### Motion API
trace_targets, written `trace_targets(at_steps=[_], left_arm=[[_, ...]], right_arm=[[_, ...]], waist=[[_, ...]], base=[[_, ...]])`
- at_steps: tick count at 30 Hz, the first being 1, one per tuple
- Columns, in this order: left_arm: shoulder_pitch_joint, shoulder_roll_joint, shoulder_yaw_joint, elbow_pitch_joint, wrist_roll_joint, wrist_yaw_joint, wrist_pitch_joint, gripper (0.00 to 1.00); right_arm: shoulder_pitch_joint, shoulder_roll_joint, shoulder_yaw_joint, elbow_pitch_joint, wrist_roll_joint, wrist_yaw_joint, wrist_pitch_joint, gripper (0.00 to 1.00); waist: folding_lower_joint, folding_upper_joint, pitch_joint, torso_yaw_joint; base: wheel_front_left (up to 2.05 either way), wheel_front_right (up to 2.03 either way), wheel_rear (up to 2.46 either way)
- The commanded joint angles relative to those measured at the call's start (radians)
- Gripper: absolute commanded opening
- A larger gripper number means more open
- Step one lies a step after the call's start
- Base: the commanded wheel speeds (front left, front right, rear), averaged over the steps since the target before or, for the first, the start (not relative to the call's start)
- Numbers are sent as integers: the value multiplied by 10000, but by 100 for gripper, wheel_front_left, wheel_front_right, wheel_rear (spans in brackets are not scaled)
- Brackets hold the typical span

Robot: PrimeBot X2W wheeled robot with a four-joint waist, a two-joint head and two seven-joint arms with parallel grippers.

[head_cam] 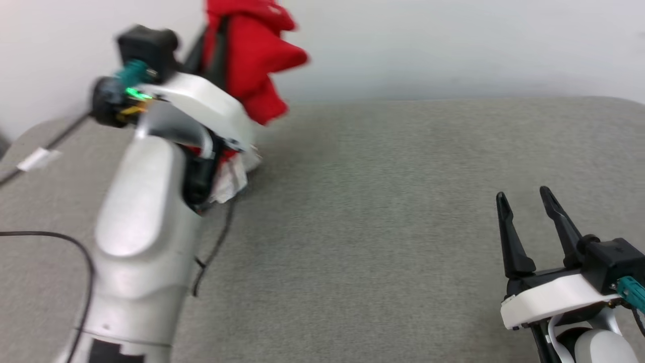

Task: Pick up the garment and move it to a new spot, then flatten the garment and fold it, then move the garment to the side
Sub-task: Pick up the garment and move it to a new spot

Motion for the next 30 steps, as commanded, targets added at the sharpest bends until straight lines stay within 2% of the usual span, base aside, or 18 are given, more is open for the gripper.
trace_targets(at_steps=[1, 7, 12, 18, 21, 22, 23, 24, 25, 30], left_arm=[[319, -350, -306, -192, -132, -128, -88, 0], [1049, -1047, -1693, -742, -691, -355, -183, 0], [1920, -1139, -2855, -865, -1123, -350, -114, 0], [3267, -1153, -4804, -558, -1519, -6, -64, 0], [3688, -1161, -5366, -214, -1533, 65, -104, 0], [3802, -1162, -5507, -101, -1547, 70, -111, 13], [3891, -1164, -5660, -2, -1546, 72, -126, 31], [3936, -1163, -5800, 90, -1518, 60, -147, 56], [3977, -1165, -5883, 130, -1526, 46, -235, 100], [3826, -1163, -6080, -262, -1770, 154, -1114, 100]], right_arm=[[165, 38, -39, -86, 72, -3, 60, 100], [267, 38, -174, -282, 234, -3, 183, 100], [248, 41, -227, -313, 335, -3, 189, 100], [43, 40, -170, -193, 517, -1, 64, 100], [-32, 38, -137, -91, 528, -3, -15, 100], [-70, 38, -131, -55, 527, -3, -30, 100], [-91, 38, -140, -13, 510, -3, -51, 100], [-106, 38, -145, 27, 518, -3, -71, 100], [-114, 38, -156, 67, 513, -3, -89, 100], [36, 38, -276, 155, 438, -3, -115, 100]], waist=[[2, -1, -140, -535], [2, -1, 130, -1195], [2, -1, 383, -1432], [2, -1, 813, -1541], [2, -1, 879, -1511], [2, -1, 877, -1486], [2, -1, 856, -1448], [2, -1, 836, -1406], [2, -1, 791, -1362], [2, -1, 429, -1017]], base=[[0, 0, 0], [0, 0, 0], [0, 0, 0], [0, 0, 0], [0, 0, 0], [0, 0, 0], [0, 0, 0], [0, 0, 0], [0, 0, 0], [0, 0, 0]])
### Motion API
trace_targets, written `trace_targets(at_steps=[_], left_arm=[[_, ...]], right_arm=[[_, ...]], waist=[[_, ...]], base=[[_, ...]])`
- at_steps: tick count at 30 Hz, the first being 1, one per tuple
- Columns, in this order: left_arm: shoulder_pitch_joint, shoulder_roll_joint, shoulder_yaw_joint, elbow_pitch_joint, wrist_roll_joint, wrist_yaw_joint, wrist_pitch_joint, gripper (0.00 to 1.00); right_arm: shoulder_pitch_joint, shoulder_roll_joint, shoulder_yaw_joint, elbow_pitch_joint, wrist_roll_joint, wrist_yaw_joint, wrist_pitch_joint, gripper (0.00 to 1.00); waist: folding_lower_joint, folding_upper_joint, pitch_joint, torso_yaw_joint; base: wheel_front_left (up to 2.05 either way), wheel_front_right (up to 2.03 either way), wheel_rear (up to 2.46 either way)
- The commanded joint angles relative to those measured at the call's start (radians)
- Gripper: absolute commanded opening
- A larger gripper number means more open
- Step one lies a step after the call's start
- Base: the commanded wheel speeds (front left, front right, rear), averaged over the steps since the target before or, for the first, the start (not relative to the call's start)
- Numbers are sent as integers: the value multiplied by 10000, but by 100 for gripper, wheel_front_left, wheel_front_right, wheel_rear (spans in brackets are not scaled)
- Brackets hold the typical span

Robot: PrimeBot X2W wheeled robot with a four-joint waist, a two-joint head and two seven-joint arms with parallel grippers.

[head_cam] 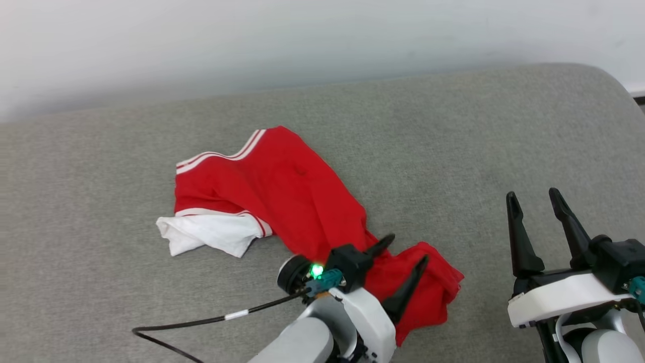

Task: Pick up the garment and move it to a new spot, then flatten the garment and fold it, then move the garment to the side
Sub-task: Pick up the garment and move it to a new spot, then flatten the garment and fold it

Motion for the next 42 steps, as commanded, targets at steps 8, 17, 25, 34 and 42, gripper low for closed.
trace_targets(at_steps=[8, 17, 25, 34, 42], left_arm=[[-434, 92, 659, -846, -76, 971, -1046, 100], [158, 1063, 2486, -1235, -338, 2281, -1332, 100], [1548, 2068, 3699, -1842, -325, 3017, -1394, 100], [2534, 2485, 3845, -2415, -332, 3220, -1396, 100], [2496, 2480, 3833, -2581, -385, 3302, -1364, 100]], right_arm=[[418, 25, -188, -31, -127, -1, 118, 100], [728, 23, -251, -175, -98, -1, 341, 100], [1018, 23, -193, -41, 52, -1, 424, 100], [1198, 23, -177, -70, 110, -1, 534, 100], [1047, 23, -199, -8, 239, -1, 654, 100]], waist=[[1, 0, -821, 715], [1, 0, -1069, 1113], [1, 0, -1367, 1154], [1, 0, -1433, 1137], [1, 0, -1355, 1081]], base=[[0, 0, 0], [0, 0, 0], [0, 0, 0], [0, 0, 0], [0, 0, 0]])
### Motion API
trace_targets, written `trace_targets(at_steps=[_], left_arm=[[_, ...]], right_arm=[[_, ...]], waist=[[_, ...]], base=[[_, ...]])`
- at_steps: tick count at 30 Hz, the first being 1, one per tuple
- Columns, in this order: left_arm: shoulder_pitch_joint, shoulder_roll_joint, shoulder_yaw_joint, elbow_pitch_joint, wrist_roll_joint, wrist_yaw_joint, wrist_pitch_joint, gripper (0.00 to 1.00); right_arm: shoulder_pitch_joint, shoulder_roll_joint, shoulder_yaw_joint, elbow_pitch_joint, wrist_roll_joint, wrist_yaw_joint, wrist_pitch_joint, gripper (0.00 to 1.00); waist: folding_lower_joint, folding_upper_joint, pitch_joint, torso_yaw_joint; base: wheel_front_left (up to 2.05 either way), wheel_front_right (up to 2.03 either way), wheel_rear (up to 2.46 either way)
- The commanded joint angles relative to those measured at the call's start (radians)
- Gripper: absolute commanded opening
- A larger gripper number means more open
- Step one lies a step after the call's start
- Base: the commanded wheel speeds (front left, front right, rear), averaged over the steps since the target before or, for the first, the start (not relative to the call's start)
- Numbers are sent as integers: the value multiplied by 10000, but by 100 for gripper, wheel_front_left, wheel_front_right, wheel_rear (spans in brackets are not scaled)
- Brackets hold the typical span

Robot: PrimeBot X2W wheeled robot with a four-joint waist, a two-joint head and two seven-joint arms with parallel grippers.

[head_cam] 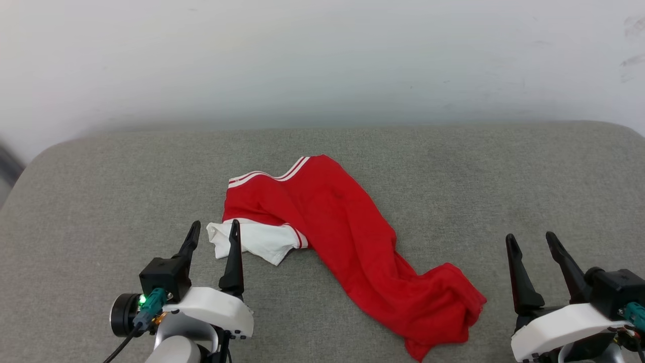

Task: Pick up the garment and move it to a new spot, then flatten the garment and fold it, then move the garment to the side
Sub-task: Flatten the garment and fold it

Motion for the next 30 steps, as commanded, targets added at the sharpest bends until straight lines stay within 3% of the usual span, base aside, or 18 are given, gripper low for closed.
trace_targets(at_steps=[1, 9, 16, 17, 23, 26, 30], left_arm=[[10, 14, 32, -55, -40, 41, -34, 100], [-304, -47, 36, -343, 125, 14, -50, 100], [-810, -333, 78, -540, 294, -94, -69, 100], [-810, -333, 78, -540, 294, -94, -69, 100], [-1214, -640, 161, -570, 550, -319, -65, 100], [-1364, -797, 314, -501, 673, -427, -66, 100], [-1516, -1068, 422, -492, 880, -638, -67, 100]], right_arm=[[-106, 19, -42, 63, 116, -3, 49, 100], [-865, -13, -503, 654, 647, -1, 1252, 100], [-2493, -674, -409, 1497, 1546, -1, 4031, 100], [-2493, -674, -409, 1497, 1546, -1, 4031, 100], [-3805, -1328, 525, 2047, 2258, -3, 6906, 100], [-4199, -1239, 874, 2295, 2555, -1, 7996, 100], [-4667, -1318, 1180, 2634, 2665, -3, 8636, 100]], waist=[[0, -1, 19, -20], [0, -1, 481, 252], [0, -1, 1311, 914], [0, -1, 1311, 914], [0, -1, 1964, 1478], [0, -1, 2214, 1752], [0, -1, 2547, 2066]], base=[[0, 0, 0], [0, 0, 0], [0, 0, 0], [0, 0, 0], [0, 0, 0], [0, 0, 0], [0, 0, 0]])
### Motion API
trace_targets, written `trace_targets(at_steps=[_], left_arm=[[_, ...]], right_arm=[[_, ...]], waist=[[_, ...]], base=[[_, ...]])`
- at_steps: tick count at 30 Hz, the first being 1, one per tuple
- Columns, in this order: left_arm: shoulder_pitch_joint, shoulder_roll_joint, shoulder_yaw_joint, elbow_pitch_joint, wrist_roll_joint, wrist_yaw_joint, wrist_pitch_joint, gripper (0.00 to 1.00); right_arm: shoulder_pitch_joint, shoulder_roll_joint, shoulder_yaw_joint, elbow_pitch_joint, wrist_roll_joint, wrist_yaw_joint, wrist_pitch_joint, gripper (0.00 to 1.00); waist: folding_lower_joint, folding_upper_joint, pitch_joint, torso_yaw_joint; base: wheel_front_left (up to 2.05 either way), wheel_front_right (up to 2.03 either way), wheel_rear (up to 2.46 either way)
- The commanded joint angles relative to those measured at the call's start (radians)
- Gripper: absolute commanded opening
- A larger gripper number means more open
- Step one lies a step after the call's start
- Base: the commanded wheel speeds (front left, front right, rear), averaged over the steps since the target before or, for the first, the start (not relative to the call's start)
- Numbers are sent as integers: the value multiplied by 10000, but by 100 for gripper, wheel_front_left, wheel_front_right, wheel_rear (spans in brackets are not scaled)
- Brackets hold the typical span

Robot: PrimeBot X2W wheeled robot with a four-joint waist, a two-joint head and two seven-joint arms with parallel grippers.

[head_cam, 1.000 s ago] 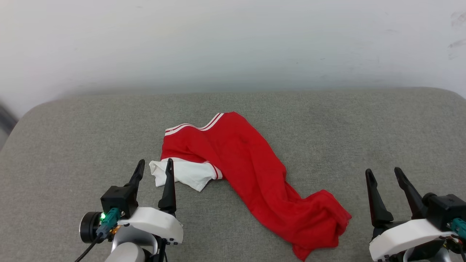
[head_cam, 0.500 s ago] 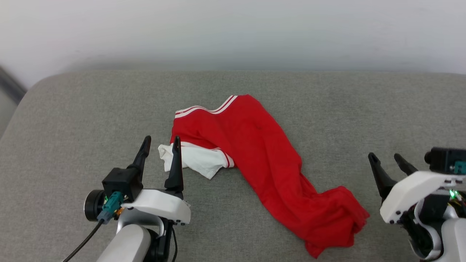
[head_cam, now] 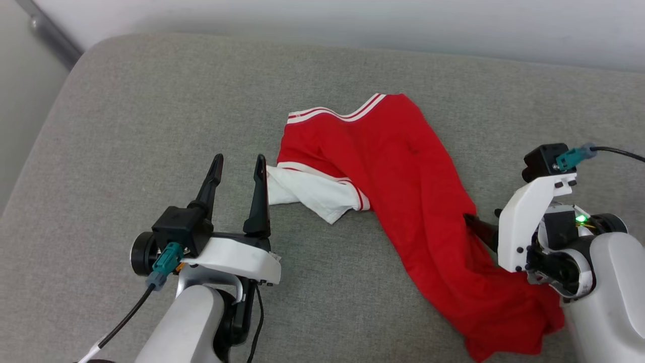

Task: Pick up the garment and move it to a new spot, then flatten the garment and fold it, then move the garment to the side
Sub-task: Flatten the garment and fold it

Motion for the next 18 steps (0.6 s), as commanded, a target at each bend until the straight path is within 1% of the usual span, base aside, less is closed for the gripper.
trace_targets(at_steps=[1, 7, 8, 9, 10, 12, 14, 18], left_arm=[[-165, -65, 51, 31, 74, -76, -48, 100], [-127, -367, 255, 221, 348, -350, -39, 100], [-103, -408, 288, 263, 375, -417, -38, 100], [-81, -458, 314, 304, 425, -444, -40, 100], [-59, -501, 338, 354, 444, -492, -38, 100], [31, -566, 383, 472, 508, -579, -40, 100], [106, -582, 435, 584, 544, -642, -38, 100], [306, -533, 541, 806, 606, -752, -39, 100]], right_arm=[[-229, -41, 92, 167, 77, -1, 59, 100], [-367, 130, 299, 1636, 274, -1, 716, 100], [-323, 168, 338, 1834, 347, -1, 809, 75], [-296, 205, 394, 1971, 424, -1, 838, 29], [-287, 194, 448, 2040, 450, 1, 781, 0], [-352, 165, 604, 1920, 578, 1, 526, 0], [-463, 1, 731, 1638, 669, 1, 129, 0], [-714, -385, 1120, 816, 509, 1, -1114, 0]], waist=[[-1, -1, 268, 259], [-1, -1, 421, 455], [-1, -1, 415, 475], [-1, -1, 405, 493], [-1, -1, 374, 504], [-1, -1, 250, 478], [-1, -1, 75, 410], [-1, -1, -395, 142]], base=[[0, 0, 0], [0, 0, 0], [0, 0, 0], [0, 0, 0], [0, 0, 0], [0, 0, 0], [0, 0, 0], [0, 0, 0]])
